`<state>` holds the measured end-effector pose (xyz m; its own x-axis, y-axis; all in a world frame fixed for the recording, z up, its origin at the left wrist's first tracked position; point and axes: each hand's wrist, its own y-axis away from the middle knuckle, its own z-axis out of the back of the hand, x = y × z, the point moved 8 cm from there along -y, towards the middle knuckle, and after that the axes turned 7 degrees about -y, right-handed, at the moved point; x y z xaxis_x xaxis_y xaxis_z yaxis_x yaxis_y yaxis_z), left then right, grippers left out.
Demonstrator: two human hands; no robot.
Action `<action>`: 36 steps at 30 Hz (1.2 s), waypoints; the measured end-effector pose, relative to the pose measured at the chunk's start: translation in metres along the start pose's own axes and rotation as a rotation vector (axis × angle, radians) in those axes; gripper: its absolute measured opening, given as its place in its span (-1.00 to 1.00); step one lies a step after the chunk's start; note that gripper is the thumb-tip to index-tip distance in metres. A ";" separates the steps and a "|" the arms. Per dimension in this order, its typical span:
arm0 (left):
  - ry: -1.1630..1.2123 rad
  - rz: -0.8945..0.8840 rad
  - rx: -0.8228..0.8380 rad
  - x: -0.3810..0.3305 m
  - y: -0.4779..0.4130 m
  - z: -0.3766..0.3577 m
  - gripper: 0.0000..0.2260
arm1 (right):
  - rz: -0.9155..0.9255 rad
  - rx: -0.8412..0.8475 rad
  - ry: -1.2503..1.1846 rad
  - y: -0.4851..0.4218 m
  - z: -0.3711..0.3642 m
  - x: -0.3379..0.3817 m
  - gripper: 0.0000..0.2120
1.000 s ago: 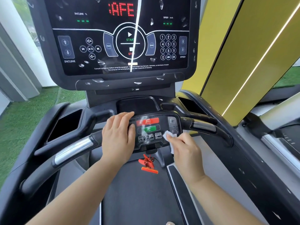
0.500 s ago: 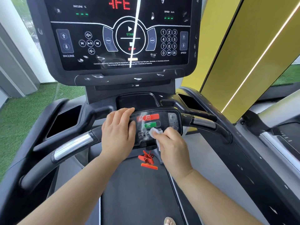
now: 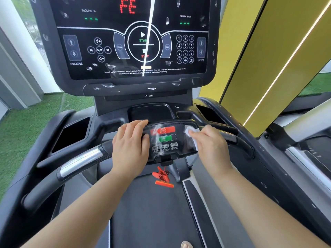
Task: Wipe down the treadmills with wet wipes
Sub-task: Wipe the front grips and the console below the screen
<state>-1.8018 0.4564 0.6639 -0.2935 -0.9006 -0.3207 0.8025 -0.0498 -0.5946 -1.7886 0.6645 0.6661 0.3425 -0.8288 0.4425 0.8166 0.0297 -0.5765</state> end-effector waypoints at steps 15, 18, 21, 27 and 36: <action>0.005 -0.018 0.043 0.000 -0.001 0.000 -0.62 | -0.016 -0.052 -0.035 0.007 -0.003 0.008 -0.76; 0.011 -0.019 0.050 0.000 0.000 0.001 -0.63 | -0.007 -0.073 -0.083 0.006 0.001 0.008 -0.74; 0.030 -0.006 0.066 0.001 -0.001 0.001 -0.61 | 0.014 -0.111 -0.076 -0.006 0.001 0.013 -0.72; 0.161 0.096 0.062 0.007 0.001 0.003 -0.53 | 0.130 -0.013 -0.153 -0.030 -0.029 0.064 -0.80; 0.228 0.148 0.054 0.010 -0.001 0.005 -0.52 | 0.367 0.162 0.065 -0.052 -0.055 0.115 -0.68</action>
<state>-1.8028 0.4457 0.6646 -0.2756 -0.7798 -0.5621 0.8702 0.0461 -0.4906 -1.8174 0.5371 0.7087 0.5988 -0.7803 0.1805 0.7100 0.4130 -0.5703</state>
